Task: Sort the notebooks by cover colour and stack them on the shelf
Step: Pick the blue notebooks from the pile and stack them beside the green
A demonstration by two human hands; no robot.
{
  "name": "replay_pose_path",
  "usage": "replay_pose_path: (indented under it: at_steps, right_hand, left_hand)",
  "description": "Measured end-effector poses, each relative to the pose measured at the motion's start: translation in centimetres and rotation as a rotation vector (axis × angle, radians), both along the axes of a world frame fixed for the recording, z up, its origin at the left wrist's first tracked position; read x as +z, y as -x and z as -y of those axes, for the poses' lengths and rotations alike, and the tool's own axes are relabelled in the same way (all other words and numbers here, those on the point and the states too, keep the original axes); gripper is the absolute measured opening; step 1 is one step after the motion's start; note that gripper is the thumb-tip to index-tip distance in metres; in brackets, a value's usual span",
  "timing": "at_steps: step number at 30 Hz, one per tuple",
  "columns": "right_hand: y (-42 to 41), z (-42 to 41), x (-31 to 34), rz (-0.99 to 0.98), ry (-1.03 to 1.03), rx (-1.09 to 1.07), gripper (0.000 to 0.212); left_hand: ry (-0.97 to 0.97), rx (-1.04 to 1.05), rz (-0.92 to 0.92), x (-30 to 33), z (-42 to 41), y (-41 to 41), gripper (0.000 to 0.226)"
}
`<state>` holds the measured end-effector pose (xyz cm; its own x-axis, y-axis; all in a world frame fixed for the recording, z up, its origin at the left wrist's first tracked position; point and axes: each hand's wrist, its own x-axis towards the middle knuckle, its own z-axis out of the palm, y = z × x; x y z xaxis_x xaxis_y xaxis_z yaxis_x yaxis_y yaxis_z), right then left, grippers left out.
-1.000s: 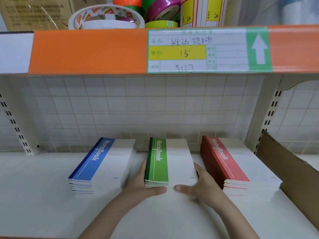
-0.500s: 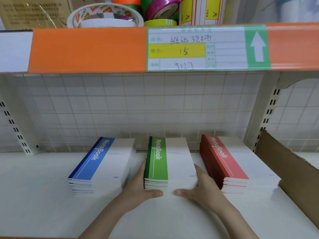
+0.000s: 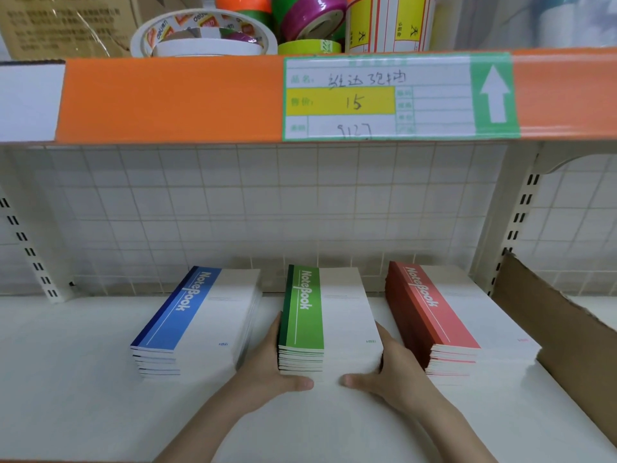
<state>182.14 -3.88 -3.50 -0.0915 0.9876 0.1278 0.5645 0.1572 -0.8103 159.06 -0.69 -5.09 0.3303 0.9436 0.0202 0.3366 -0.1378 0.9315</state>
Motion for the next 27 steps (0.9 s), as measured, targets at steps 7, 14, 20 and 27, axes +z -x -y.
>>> replay_pose_path:
  at_steps: [7,14,20,27]
  right_hand:
    - [-0.38,-0.18,-0.40,0.053,-0.015,0.021,0.063]
    - [-0.25,-0.24,-0.39,0.098,-0.022,0.009,0.058]
    - [-0.14,-0.08,-0.36,0.073,-0.022,0.005,0.065]
    - [-0.33,-0.23,-0.71,0.093,-0.031,-0.012,0.059]
  left_hand:
    - [-0.031,0.041,-0.095,-0.28,-0.13,0.16,0.099]
    - [-0.040,0.072,-0.098,-0.39,0.14,-0.12,0.093]
    - [-0.045,0.022,-0.102,-0.24,0.03,0.20,0.105]
    - [-0.074,0.021,-0.130,-0.51,-0.28,0.28,0.101]
